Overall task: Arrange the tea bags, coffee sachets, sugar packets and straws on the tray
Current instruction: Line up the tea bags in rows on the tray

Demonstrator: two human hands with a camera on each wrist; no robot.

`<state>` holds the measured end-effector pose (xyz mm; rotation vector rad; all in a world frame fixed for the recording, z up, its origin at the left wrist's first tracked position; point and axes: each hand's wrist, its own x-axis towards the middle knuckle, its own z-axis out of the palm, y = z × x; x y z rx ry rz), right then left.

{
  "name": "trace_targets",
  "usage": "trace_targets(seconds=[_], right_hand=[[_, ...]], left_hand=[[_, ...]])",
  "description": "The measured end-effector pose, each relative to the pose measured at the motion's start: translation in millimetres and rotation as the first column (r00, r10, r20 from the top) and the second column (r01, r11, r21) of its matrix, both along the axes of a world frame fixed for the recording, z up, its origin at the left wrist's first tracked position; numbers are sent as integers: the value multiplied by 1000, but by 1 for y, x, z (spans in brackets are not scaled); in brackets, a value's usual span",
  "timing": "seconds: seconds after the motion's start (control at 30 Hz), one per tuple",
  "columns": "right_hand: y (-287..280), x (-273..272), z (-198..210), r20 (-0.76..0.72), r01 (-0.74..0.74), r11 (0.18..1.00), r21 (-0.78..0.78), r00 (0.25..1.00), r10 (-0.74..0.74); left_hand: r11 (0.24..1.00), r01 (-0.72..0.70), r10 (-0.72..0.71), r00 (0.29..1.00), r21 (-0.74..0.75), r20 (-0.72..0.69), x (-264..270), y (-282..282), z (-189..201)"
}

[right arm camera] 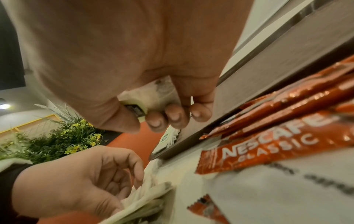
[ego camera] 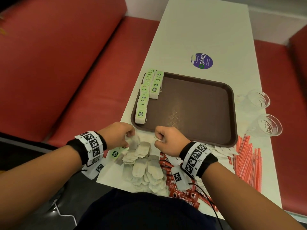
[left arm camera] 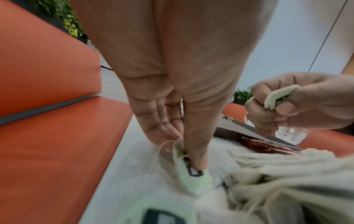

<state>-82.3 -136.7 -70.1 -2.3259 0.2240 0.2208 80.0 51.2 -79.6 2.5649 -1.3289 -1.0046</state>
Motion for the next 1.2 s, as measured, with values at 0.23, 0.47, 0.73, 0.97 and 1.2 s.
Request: trace_targets(seconds=[0.23, 0.47, 0.73, 0.97, 1.2], right_hand=[[-5, 2, 2, -9, 16, 1000, 15, 1000, -16], [-6, 16, 6, 61, -50, 998, 39, 997, 47], [-18, 22, 15, 147, 6, 998, 62, 989, -16], [-33, 20, 8, 155, 192, 978, 88, 967, -203], [-44, 23, -1, 187, 333, 937, 101, 919, -347]], left_hand=[[995, -94, 92, 994, -36, -56, 3, -14, 21], [968, 50, -83, 988, -246, -128, -7, -40, 73], [917, 114, -177, 975, -382, -133, -6, -67, 93], [903, -29, 7, 999, -428, -53, 2, -77, 74], [878, -152, 151, 988, -454, -39, 4, -102, 52]])
